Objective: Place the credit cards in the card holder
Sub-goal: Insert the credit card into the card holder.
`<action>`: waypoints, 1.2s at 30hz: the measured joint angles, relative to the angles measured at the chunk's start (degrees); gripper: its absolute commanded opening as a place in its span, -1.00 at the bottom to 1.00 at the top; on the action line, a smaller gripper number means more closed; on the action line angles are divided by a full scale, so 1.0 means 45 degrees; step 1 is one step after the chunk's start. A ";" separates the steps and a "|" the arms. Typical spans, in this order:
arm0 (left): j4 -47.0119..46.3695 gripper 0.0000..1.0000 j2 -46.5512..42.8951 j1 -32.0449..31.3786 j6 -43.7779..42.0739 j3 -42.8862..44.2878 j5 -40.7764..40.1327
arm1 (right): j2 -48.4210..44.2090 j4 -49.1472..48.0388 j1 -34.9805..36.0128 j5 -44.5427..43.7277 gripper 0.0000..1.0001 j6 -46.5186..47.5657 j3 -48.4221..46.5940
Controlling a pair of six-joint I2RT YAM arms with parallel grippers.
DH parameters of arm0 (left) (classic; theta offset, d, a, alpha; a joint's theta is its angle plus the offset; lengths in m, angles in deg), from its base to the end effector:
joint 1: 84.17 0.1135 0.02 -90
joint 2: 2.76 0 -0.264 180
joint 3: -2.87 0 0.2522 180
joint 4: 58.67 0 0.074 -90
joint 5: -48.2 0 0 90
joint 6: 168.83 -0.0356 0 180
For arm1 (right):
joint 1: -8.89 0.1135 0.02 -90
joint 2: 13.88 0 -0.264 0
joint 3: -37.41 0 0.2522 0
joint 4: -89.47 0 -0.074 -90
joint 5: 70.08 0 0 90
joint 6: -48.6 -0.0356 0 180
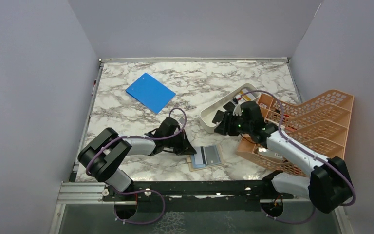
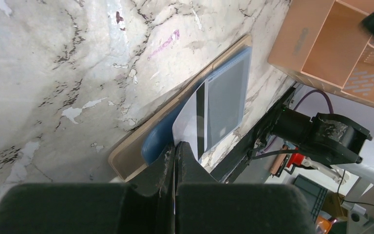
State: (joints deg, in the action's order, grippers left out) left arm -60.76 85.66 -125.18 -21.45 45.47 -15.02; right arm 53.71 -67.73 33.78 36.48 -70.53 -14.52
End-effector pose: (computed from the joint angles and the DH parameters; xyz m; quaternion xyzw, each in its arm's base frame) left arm 0.1894 -0.1859 0.1234 -0.0373 0.8984 -0.4285 0.0886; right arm 0.2197 0.1131 0.2222 -0.0296 0.8929 0.3109 0.3244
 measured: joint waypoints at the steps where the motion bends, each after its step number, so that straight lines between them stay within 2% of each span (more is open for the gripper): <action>1: -0.0034 -1.00 0.0000 0.0005 0.0029 0.0000 0.0005 | -0.0160 0.0126 0.0335 -0.0049 -0.06 -0.0049 0.0185; 10: -0.0078 -1.00 -0.0010 0.0005 0.0141 -0.0005 0.0044 | -0.0665 0.0476 0.2069 -0.0597 -0.07 -0.0826 0.1957; 17: -0.0005 -1.00 -0.0029 0.0005 0.0146 -0.0005 0.0194 | -0.0738 0.0529 0.2608 -0.0899 -0.05 -0.1307 0.2652; 28: 0.0311 -1.00 -0.0180 -0.0034 0.0393 -0.0005 0.0563 | -0.0646 -0.0199 0.3065 -0.0991 -0.28 -0.1962 0.3570; 36: 0.0306 -1.00 -0.0083 -0.0219 0.0583 -0.0005 0.0573 | -0.0359 -0.0996 0.3439 -0.0996 -0.33 -0.2234 0.3701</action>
State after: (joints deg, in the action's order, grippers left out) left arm -59.39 85.29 -126.17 -18.82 45.45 -12.44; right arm 52.10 -72.21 49.25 32.00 -80.58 2.13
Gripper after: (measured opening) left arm 0.007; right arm 0.344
